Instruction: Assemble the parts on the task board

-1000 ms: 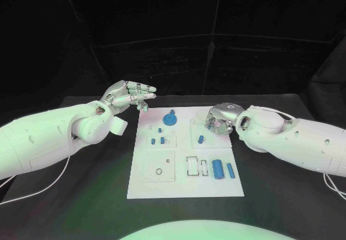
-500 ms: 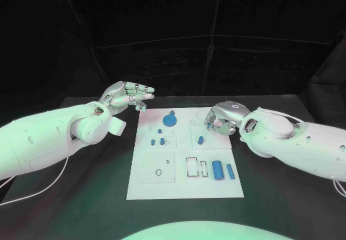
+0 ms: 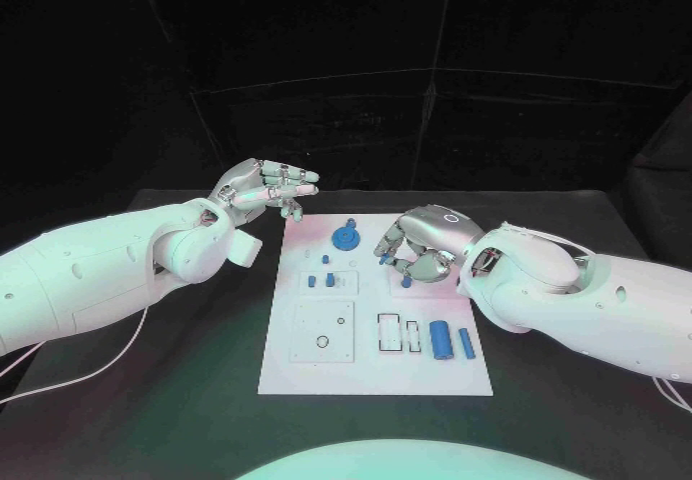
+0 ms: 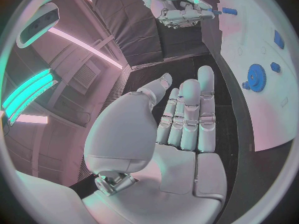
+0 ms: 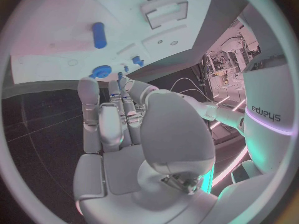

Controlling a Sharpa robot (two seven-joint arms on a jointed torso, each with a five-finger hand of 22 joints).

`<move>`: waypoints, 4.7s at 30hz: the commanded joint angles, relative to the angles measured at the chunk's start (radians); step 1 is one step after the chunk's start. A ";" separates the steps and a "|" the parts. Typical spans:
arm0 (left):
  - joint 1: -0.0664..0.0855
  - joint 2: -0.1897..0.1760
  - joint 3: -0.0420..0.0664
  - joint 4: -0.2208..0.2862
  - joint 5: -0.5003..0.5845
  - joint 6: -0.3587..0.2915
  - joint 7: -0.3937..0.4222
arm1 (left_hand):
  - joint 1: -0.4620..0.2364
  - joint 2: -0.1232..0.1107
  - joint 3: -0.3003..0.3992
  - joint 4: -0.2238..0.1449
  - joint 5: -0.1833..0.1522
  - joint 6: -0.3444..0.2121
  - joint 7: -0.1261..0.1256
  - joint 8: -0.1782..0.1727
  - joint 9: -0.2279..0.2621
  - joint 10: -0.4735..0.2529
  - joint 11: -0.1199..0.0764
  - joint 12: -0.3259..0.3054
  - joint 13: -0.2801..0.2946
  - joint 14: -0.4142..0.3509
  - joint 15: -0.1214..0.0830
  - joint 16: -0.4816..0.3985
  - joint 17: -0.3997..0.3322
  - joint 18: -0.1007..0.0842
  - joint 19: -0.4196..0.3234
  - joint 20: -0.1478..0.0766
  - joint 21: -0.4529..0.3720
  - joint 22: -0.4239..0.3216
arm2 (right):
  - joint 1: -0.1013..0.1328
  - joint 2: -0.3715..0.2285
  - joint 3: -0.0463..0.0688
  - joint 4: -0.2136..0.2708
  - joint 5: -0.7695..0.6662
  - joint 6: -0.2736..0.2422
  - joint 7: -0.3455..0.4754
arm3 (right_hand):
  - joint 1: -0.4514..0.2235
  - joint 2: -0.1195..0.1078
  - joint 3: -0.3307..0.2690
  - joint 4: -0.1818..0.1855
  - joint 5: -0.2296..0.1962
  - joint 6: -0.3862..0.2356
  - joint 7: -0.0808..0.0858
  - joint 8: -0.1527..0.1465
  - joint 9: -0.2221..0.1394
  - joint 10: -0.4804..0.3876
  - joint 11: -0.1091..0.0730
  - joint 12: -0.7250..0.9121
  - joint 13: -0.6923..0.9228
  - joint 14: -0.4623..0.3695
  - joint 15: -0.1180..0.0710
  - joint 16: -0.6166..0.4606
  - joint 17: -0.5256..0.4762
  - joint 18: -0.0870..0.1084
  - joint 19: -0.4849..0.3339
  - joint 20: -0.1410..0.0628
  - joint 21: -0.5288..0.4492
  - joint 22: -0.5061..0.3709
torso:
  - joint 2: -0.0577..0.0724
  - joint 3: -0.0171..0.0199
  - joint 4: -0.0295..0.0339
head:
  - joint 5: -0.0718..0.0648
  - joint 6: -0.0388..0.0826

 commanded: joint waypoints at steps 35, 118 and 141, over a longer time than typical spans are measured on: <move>0.002 0.035 0.001 0.012 0.007 -0.017 0.001 | 0.003 0.005 -0.003 -0.004 -0.001 0.001 0.010 0.002 -0.001 -0.009 0.003 0.008 0.001 -0.006 0.000 -0.005 -0.003 0.013 -0.004 0.005 -0.008 -0.003 | -0.092 0.184 -0.010 -0.088 -0.074 0.142 0.010 | -0.021 0.004 -0.002 0.004 -0.027 0.005 0.001 -0.003 0.001 -0.002 0.001 -0.004 0.001 0.029 -0.005 0.007 -0.002 -0.009 -0.015 0.000 0.000 -0.006 | 0.001 0.0004 -0.0016 | 0.058 -0.034; 0.002 0.039 -0.001 -0.004 0.007 0.008 -0.020 | 0.003 0.006 -0.005 -0.005 -0.001 -0.002 0.011 0.003 -0.001 -0.013 0.004 0.012 0.001 -0.008 0.001 -0.004 -0.006 0.013 -0.003 0.006 -0.011 -0.005 | -0.040 -0.033 0.006 -0.011 0.060 0.052 -0.046 | -0.078 -0.059 -0.257 0.039 -0.005 -0.177 0.015 -0.004 -0.001 -0.228 0.036 -0.008 -0.001 0.012 0.026 0.006 -0.043 0.009 -0.064 0.031 -0.094 -0.140 | 0.000 0.0003 -0.0012 | 0.028 -0.015; 0.002 0.040 -0.001 -0.006 0.007 0.011 -0.020 | 0.003 0.005 -0.006 -0.005 -0.001 -0.003 0.011 0.003 -0.001 -0.014 0.005 0.013 0.001 -0.008 0.001 -0.004 -0.007 0.013 -0.003 0.006 -0.012 -0.006 | -0.034 -0.019 0.006 -0.062 -0.004 0.231 -0.099 | -0.012 0.008 -0.330 0.041 -0.012 -0.138 0.006 0.003 0.002 -0.189 0.026 0.054 0.001 0.014 0.018 0.014 -0.044 0.007 -0.046 0.024 -0.097 -0.140 | 0.001 0.0006 -0.0004 | 0.027 -0.014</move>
